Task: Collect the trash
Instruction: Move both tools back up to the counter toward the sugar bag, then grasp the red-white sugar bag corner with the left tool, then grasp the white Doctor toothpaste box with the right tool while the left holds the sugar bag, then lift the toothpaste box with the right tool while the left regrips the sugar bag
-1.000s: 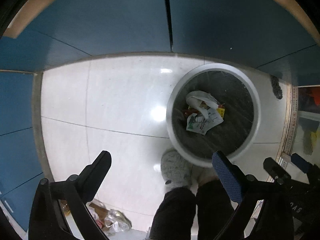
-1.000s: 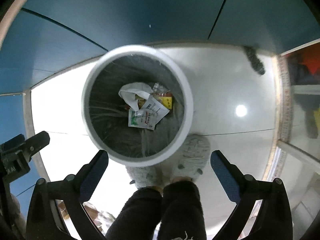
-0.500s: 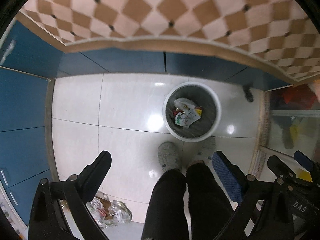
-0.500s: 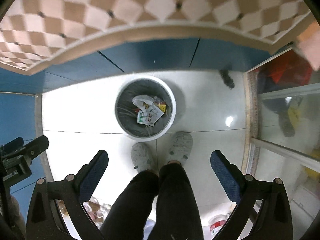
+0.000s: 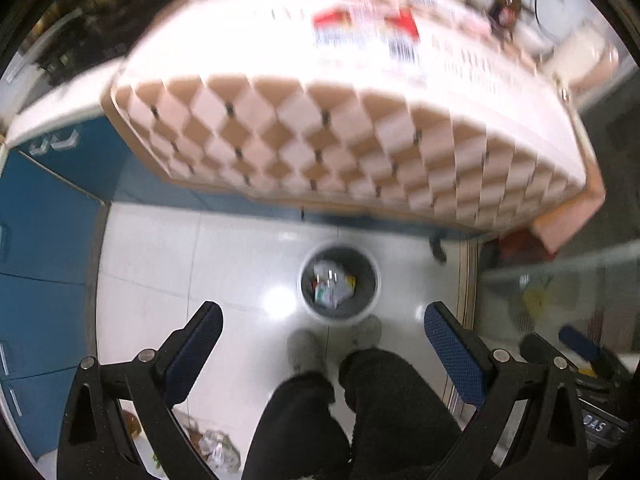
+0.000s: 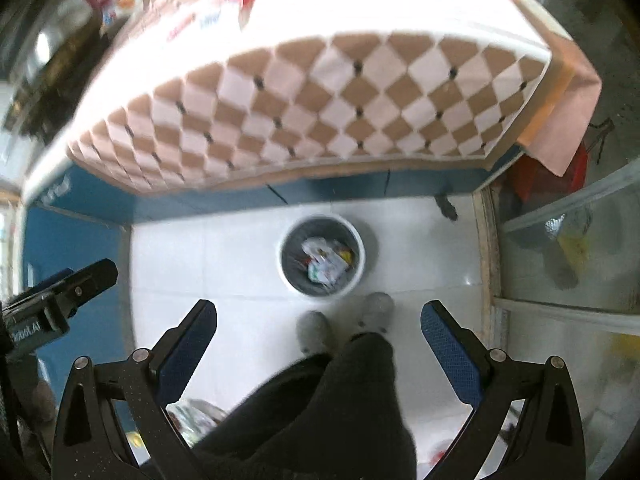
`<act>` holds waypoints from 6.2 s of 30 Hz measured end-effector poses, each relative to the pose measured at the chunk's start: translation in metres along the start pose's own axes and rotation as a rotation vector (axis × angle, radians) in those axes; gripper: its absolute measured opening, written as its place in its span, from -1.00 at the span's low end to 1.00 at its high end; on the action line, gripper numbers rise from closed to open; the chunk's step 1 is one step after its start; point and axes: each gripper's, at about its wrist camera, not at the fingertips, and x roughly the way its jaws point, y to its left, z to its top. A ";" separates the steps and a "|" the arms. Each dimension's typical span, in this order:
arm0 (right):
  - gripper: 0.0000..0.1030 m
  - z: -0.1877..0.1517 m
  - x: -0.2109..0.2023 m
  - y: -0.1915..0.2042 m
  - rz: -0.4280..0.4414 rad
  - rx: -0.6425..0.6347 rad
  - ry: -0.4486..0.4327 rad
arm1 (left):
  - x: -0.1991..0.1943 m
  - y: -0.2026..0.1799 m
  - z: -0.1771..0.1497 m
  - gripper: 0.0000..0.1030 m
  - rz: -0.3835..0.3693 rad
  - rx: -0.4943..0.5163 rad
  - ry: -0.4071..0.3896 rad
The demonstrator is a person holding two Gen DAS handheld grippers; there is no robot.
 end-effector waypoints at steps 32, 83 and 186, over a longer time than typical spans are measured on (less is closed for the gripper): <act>-0.83 0.375 0.195 0.090 0.569 -0.143 0.298 | 0.120 0.027 0.278 0.51 -0.092 -0.182 0.047; 0.71 0.571 0.199 0.065 -0.254 -0.826 0.097 | 0.140 -0.018 0.334 0.76 0.226 -0.226 0.006; -0.07 0.446 0.170 0.049 0.271 -0.397 0.253 | 0.147 0.070 0.249 0.08 -0.665 -0.741 -0.115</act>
